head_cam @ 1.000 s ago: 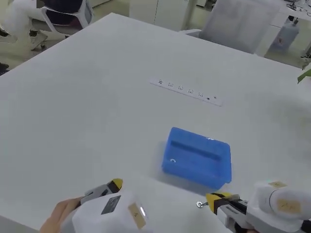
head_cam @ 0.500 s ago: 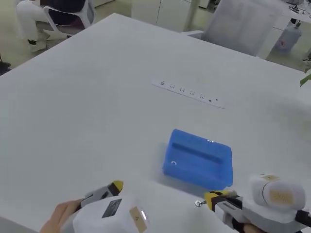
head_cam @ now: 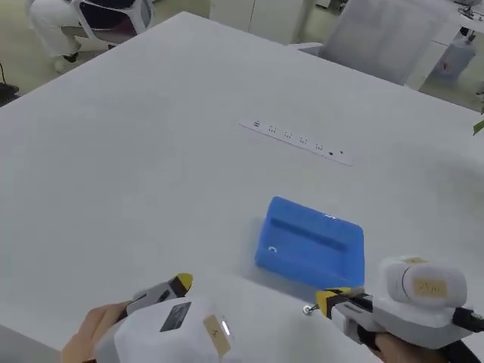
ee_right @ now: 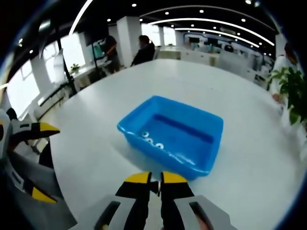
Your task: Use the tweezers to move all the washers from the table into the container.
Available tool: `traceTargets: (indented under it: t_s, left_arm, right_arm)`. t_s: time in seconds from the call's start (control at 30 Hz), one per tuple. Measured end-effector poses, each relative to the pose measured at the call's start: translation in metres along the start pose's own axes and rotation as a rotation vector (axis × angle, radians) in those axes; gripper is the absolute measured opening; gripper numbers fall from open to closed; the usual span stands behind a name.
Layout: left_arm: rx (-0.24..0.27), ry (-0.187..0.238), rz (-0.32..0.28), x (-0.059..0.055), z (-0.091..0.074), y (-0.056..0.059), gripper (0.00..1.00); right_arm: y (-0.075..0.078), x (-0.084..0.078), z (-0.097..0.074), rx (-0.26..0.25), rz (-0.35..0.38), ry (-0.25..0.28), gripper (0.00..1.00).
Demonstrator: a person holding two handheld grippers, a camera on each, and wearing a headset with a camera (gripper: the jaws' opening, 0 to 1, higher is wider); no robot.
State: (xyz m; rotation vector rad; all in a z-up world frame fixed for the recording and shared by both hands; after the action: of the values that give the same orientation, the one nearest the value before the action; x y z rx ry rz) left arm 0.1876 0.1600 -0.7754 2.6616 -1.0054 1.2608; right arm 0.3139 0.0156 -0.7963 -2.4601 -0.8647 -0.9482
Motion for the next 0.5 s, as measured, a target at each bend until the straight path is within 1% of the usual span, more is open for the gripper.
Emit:
traceTargets:
  t_s: [0.23,0.4,0.5]
  left_arm:
    - [-0.001,0.002,0.001,0.0003,0.0000,0.0001,0.84]
    - [0.000,-0.001,0.004,0.0001,0.0002,0.0002,0.84]
    - [-0.001,-0.002,0.004,0.0000,0.0005,0.0003,0.84]
  right_arm:
    - [-0.0022,0.0041,0.0038,-0.004,-0.022,-0.015,0.03]
    - [-0.0045,0.0034,0.0040,-0.029,-0.033,0.035,0.03]
    - [-0.0064,0.0027,0.0034,-0.033,-0.059,0.038,0.02]
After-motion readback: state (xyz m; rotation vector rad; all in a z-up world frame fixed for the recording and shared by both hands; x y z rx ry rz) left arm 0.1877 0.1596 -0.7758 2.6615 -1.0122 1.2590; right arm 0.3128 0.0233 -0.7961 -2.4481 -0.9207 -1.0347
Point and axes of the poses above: the centre of the closed fingertips' face, and the gripper's own axes: z roughly forward along the fingers, y roughly to its right, x roughly out of its top, the point moved 4 cm from there along -z, roughly backward along the fingers, and after that the axes turned 2 degrees about x, right-handed, at the moved point
